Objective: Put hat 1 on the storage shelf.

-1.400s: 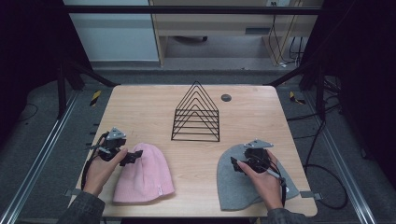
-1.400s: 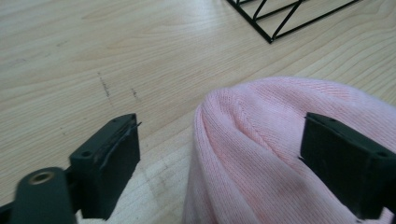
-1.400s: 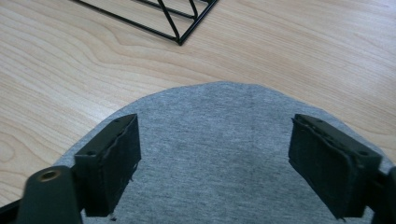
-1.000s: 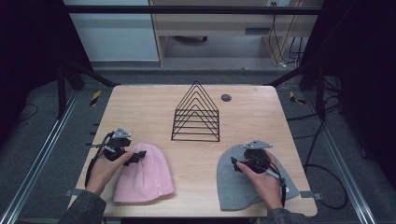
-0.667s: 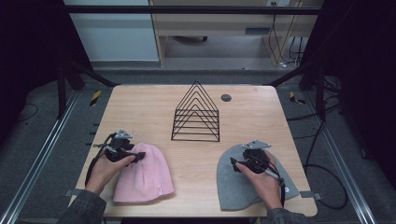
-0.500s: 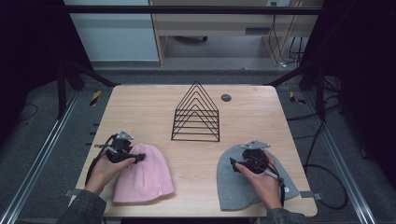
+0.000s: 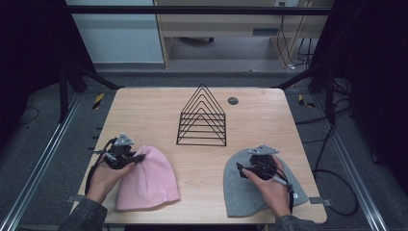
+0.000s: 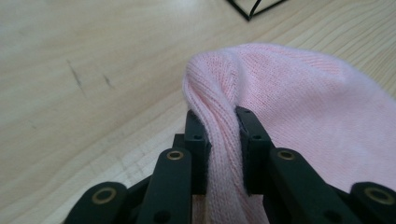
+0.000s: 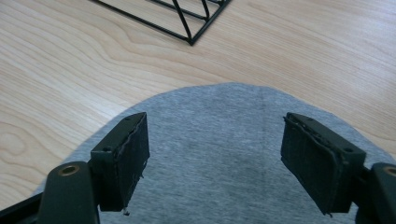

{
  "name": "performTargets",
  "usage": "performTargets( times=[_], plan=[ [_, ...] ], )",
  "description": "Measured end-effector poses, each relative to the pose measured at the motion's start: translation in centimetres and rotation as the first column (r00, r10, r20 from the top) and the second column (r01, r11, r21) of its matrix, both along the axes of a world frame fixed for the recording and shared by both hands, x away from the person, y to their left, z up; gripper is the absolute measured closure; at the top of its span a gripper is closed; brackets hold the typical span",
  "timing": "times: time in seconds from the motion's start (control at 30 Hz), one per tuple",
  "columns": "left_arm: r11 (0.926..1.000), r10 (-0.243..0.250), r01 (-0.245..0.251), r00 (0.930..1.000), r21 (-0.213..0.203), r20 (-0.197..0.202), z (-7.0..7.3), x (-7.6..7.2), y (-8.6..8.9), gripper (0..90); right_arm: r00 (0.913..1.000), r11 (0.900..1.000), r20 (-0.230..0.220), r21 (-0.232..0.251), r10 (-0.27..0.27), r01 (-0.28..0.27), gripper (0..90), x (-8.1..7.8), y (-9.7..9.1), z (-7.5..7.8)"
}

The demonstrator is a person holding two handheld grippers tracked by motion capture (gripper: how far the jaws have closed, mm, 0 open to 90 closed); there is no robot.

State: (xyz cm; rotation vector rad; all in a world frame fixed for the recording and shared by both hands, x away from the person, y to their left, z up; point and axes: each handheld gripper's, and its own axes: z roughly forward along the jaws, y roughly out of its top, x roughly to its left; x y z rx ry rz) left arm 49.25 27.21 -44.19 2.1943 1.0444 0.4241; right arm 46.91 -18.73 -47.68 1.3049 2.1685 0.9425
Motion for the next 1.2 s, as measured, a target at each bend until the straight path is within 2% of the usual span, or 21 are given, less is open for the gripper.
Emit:
performTargets(
  times=[0.07, 0.23, 0.4, 0.5, 0.57, 0.63, 0.73, 0.83, 1.07, 1.2],
  plan=[
    [0.9995, -0.019, 0.017, 0.9976, 0.025, 0.067, 1.3, -1.1, -0.6, 77.0, 0.9998, 0.9999, 0.016, 0.004, 0.013, -0.013, 24.1, -0.3, 0.1, 0.2],
    [0.9975, -0.066, 0.061, 0.9842, 0.037, 0.164, 3.9, -2.7, -1.9, 77.4, 0.9972, 0.9986, 0.053, 0.007, 0.052, -0.053, 26.0, -0.8, 0.8, 1.1],
    [0.9947, -0.099, 0.091, 0.9699, 0.048, 0.222, 6.3, -3.5, -3.2, 77.6, 0.9893, 0.9928, 0.086, 0.012, 0.118, -0.119, 29.0, -1.2, 1.9, 3.0],
    [0.9934, -0.112, 0.102, 0.9628, 0.053, 0.246, 7.8, -3.4, -3.8, 77.8, 0.9833, 0.9869, 0.092, 0.021, 0.157, -0.16, 30.7, -1.4, 2.8, 4.1],
    [0.9929, -0.117, 0.106, 0.9545, 0.055, 0.274, 8.8, -3.2, -4.1, 77.9, 0.9792, 0.9833, 0.096, 0.019, 0.178, -0.181, 31.3, -1.6, 3.4, 4.7],
    [0.9927, -0.119, 0.108, 0.953, 0.054, 0.278, 9.8, -3.1, -4.2, 78.0, 0.9747, 0.9791, 0.097, 0.011, 0.201, -0.203, 31.4, -1.6, 3.9, 5.4],
    [0.9934, -0.114, 0.105, 0.9456, 0.046, 0.304, 11.1, -2.8, -4.7, 78.1, 0.9675, 0.9723, 0.099, -0.003, 0.233, -0.234, 31.9, -1.5, 4.8, 6.4],
    [0.9921, -0.124, 0.111, 0.9383, 0.058, 0.323, 12.4, -2.3, -5.2, 78.1, 0.9592, 0.9642, 0.099, -0.014, 0.265, -0.265, 33.7, -1.3, 5.7, 7.3],
    [0.9909, -0.13, 0.134, 0.9377, 0.009, 0.322, 15.0, -0.7, -6.3, 78.0, 0.9321, 0.9369, 0.095, -0.037, 0.35, -0.348, 36.7, -0.6, 8.7, 9.3],
    [0.9892, -0.139, 0.146, 0.9334, 0.003, 0.331, 16.4, -0.1, -6.9, 77.9, 0.9191, 0.9245, 0.1, -0.046, 0.381, -0.378, 38.5, -0.2, 10.1, 10.5]
  ],
)
